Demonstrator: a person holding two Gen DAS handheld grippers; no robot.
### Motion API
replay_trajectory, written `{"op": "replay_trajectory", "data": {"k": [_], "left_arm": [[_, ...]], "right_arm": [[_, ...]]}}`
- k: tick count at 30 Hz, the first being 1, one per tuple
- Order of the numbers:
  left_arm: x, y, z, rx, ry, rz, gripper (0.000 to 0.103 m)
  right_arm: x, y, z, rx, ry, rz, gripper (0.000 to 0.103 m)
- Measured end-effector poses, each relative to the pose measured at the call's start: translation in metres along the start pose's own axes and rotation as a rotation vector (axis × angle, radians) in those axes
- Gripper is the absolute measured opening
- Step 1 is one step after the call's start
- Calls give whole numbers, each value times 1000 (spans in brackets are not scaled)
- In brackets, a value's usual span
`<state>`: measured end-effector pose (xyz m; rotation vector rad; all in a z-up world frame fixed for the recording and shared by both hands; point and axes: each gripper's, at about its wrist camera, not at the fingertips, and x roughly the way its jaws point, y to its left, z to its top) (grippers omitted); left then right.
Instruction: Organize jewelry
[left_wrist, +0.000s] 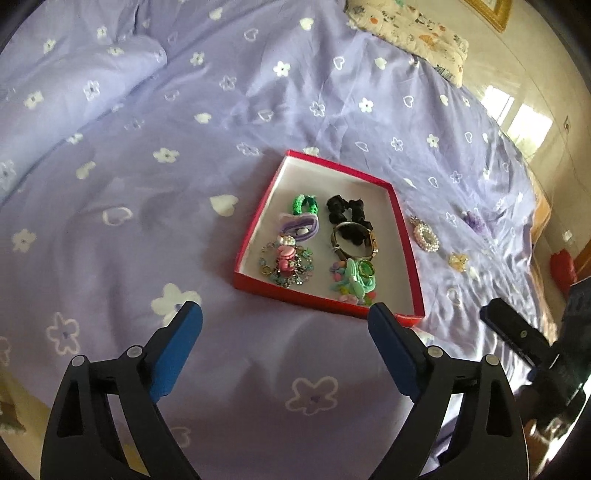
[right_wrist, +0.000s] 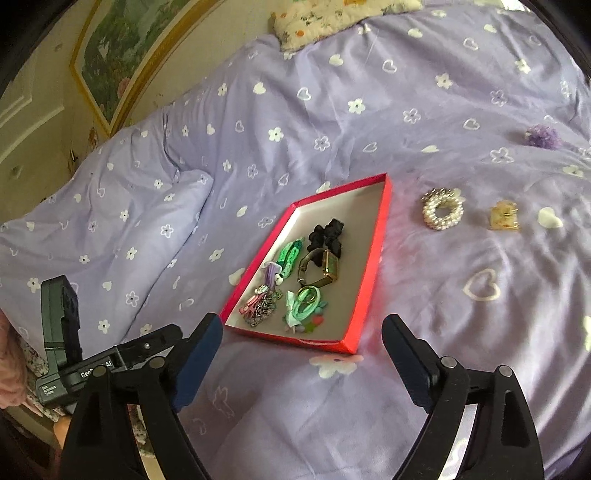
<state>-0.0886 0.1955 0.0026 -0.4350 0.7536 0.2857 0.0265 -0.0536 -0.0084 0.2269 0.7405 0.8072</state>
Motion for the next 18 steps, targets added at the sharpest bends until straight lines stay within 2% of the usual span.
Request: {"op": "replay_trajectory", "data": {"k": [6, 8, 9, 13, 18], "left_arm": [[-23, -12, -4, 85, -58, 59, 96], [-35, -19, -2, 115, -97, 73, 98], [-41, -23, -1, 136, -121, 84, 103], [-50, -35, -1, 214, -191, 135, 103], [-29, -31, -8, 205, -139, 137, 103]], "right_arm": [[-29, 18, 5, -101, -69, -75, 93], [-38, 27, 11, -147, -88, -104, 96], [-42, 32, 13, -179, -95, -122, 98], [-47, 51, 12, -310, -130, -170, 102], [-28, 47, -5, -330, -99, -188, 102]]}}
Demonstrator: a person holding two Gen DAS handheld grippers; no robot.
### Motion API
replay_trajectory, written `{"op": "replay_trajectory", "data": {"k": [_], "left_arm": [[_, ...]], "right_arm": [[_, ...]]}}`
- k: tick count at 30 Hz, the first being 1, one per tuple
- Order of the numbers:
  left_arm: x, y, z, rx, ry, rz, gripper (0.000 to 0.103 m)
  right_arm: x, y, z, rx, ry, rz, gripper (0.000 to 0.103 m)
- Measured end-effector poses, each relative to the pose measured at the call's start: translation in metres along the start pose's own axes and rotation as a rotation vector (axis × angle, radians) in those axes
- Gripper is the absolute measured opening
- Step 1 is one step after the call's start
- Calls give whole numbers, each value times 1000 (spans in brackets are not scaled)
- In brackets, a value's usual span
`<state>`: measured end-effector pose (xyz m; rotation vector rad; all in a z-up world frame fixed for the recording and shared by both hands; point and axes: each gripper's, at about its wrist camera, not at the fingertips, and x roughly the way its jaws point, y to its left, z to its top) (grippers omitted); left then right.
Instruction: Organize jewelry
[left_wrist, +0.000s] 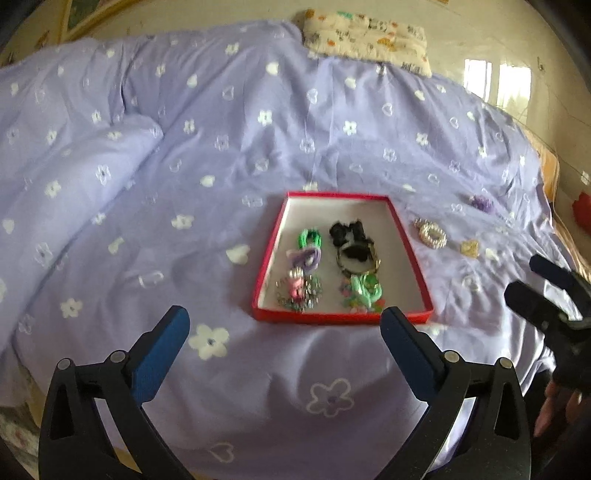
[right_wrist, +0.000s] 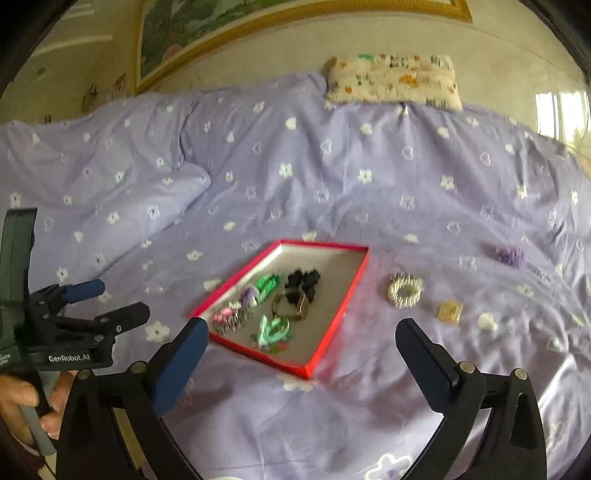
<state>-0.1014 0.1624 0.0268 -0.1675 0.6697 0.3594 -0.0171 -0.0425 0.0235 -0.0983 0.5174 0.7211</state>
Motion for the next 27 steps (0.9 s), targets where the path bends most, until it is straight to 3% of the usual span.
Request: {"op": "replay_trajectory", "data": {"k": [10, 27], "left_arm": [[38, -1, -23, -4, 98, 49, 103], [26, -11, -28, 32, 0, 54, 103]], "right_arm": [[37, -10, -27, 53, 126, -4, 102], [38, -23, -39, 105, 85, -24, 102]]}}
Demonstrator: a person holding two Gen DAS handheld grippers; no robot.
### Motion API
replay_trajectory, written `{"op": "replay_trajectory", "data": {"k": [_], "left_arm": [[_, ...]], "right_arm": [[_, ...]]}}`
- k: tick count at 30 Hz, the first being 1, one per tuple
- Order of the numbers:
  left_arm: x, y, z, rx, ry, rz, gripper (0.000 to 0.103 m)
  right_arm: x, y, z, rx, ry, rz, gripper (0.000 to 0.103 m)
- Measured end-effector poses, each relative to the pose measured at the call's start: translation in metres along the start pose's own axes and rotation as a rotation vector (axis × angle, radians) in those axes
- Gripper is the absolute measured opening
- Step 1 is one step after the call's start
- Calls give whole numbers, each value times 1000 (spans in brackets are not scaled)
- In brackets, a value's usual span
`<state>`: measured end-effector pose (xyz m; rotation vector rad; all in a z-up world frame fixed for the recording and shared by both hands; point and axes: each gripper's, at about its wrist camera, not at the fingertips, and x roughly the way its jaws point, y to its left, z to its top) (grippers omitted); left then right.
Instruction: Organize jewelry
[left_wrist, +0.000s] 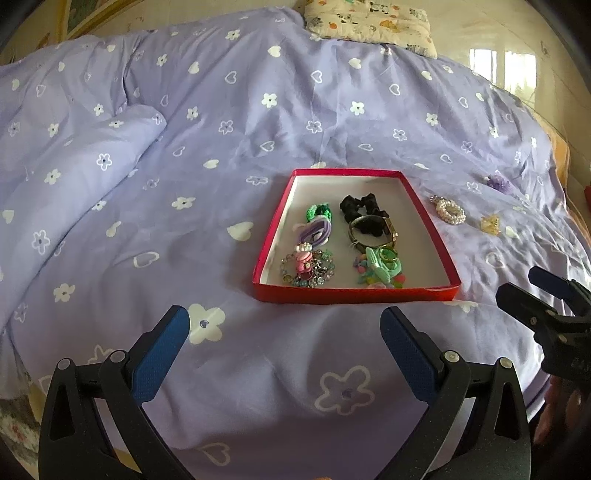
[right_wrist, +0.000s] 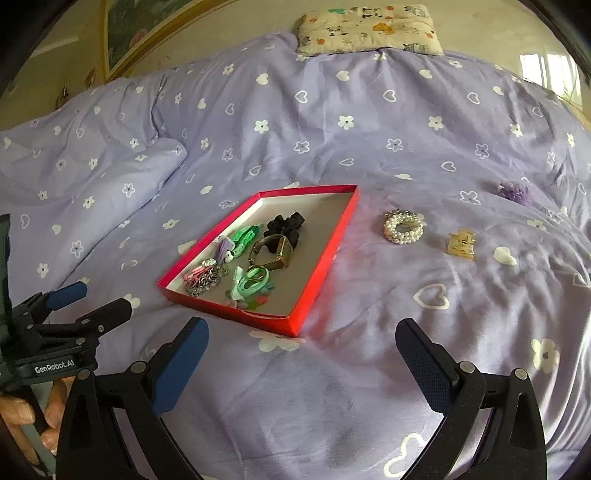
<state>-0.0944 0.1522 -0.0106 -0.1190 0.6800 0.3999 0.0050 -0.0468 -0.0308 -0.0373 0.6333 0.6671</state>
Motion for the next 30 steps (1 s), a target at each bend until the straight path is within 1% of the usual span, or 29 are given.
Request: {"op": "replay_trajectory", "data": {"k": [6, 13, 30], "left_arm": [[-5, -2, 0, 3, -24, 0, 103], [-10, -4, 1, 8, -38, -2, 103], [-12, -5, 0, 8, -35, -2, 103]], "right_arm": [[-2, -3, 0, 9, -21, 1, 102], [-2, -4, -2, 18, -25, 11, 102], [-2, -3, -2, 26, -18, 21, 102]]}}
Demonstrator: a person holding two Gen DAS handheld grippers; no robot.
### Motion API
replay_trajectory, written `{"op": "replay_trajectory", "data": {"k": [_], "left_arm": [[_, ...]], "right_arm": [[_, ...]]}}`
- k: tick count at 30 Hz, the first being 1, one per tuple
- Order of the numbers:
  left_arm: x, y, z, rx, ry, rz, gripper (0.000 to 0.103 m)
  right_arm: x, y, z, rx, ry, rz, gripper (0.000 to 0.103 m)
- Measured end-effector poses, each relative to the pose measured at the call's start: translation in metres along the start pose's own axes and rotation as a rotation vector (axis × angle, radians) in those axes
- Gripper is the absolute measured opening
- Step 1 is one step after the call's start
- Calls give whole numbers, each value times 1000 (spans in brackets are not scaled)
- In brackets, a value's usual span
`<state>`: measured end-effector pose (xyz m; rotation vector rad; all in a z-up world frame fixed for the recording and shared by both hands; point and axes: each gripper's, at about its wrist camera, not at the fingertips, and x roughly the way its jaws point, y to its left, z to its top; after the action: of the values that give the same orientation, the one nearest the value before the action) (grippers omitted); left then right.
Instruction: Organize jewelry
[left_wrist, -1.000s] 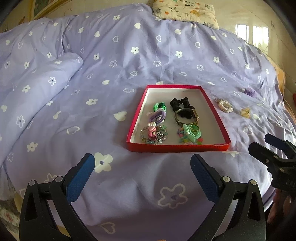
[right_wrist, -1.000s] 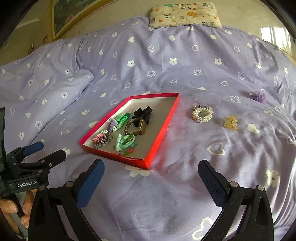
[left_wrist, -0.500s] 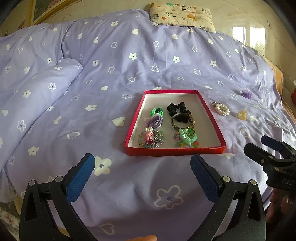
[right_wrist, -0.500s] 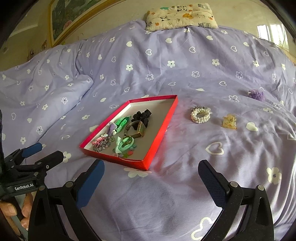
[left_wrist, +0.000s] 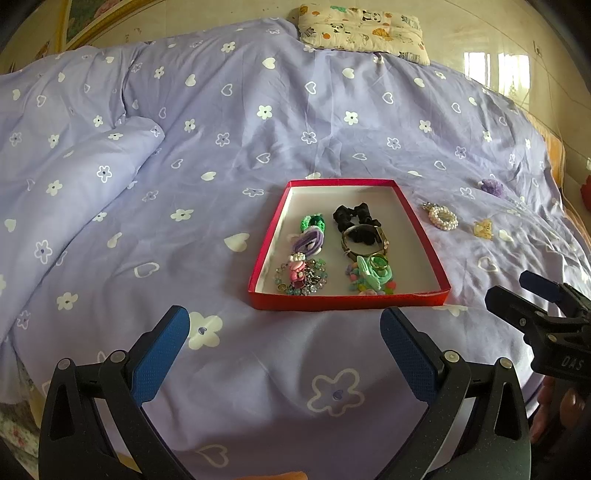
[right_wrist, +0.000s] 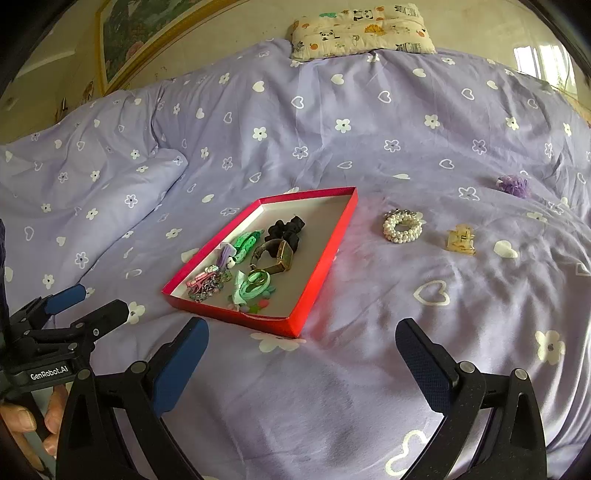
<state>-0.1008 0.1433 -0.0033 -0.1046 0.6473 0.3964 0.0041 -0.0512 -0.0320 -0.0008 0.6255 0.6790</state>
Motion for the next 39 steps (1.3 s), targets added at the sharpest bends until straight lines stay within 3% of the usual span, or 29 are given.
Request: {"op": "replay_trajectory", "data": {"k": [39], "left_arm": [[0, -2, -2, -6, 2, -4, 103]], "right_arm": [[0, 5, 1, -5, 8, 14, 102]]}}
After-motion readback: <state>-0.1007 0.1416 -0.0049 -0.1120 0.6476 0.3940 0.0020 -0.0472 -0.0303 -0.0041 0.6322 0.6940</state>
